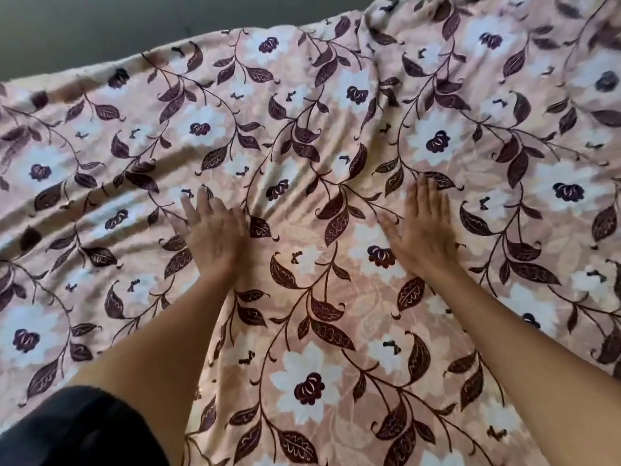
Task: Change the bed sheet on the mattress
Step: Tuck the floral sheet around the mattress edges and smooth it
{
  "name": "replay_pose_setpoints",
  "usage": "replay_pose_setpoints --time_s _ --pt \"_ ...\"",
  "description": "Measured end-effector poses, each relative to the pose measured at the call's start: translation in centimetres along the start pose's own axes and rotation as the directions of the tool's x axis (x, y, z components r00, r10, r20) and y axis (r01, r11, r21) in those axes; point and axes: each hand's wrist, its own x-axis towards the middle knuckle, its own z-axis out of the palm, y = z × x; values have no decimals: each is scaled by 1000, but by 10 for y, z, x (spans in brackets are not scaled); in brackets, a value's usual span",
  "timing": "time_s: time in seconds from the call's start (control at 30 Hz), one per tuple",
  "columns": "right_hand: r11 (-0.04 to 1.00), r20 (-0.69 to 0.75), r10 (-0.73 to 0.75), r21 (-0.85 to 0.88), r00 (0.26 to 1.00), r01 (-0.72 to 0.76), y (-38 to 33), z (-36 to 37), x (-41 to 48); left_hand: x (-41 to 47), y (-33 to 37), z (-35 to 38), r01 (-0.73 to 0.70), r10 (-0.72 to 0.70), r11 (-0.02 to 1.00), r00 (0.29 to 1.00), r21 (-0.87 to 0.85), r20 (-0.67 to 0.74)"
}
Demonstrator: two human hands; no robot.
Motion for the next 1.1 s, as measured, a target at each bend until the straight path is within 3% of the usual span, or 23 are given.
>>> replay_pose_setpoints --time_s 0.1,0.2,0.27,0.33,0.4,0.5,0.6,0.67,0.77,0.83,0.93,1.0,1.1 --pt "998 -29 -53 -23 998 52 -51 6 14 33 32 -4 -32 31 997 999 -73 -8" --pt "973 -28 -229 9 973 229 -105 18 19 62 59 -3 -59 61 997 997 -41 44" --pt "910 1 -414 6 910 414 -118 22 25 74 65 -1 -121 123 992 990 -38 66" --pt "858 -84 -514 -45 854 512 -109 17 34 84 61 1 -202 202 979 979 -3 37" --pt "904 -139 -424 -12 895 427 -83 6 50 93 52 1 -137 137 991 991 6 -1" --pt "993 -126 -118 17 985 121 -27 -12 82 109 39 -6 113 -115 991 993 -70 -21" --pt "999 -63 40 -29 997 -42 -6 -25 117 133 46 -13 42 -43 999 998 -26 -46" --pt "998 -64 48 -40 997 -51 -23 -24 138 153 70 -17 -45 42 997 998 -64 -42" --pt "998 -88 -51 -32 995 49 -70 -19 156 185 106 -20 -206 204 977 978 -51 -42" --pt "980 -61 -196 -31 979 194 -97 -15 165 210 123 -16 -276 276 961 960 15 -43" --pt "884 -30 -461 -96 887 457 -101 -19 180 232 135 -16 -283 283 959 959 -12 -10" --pt "916 -109 -402 -60 909 397 -79 -30 192 240 130 -22 -247 237 966 965 -81 -109" --pt "997 -153 -74 -22 985 72 -33 -44 214 258 117 -35 -149 118 977 973 -149 -200"
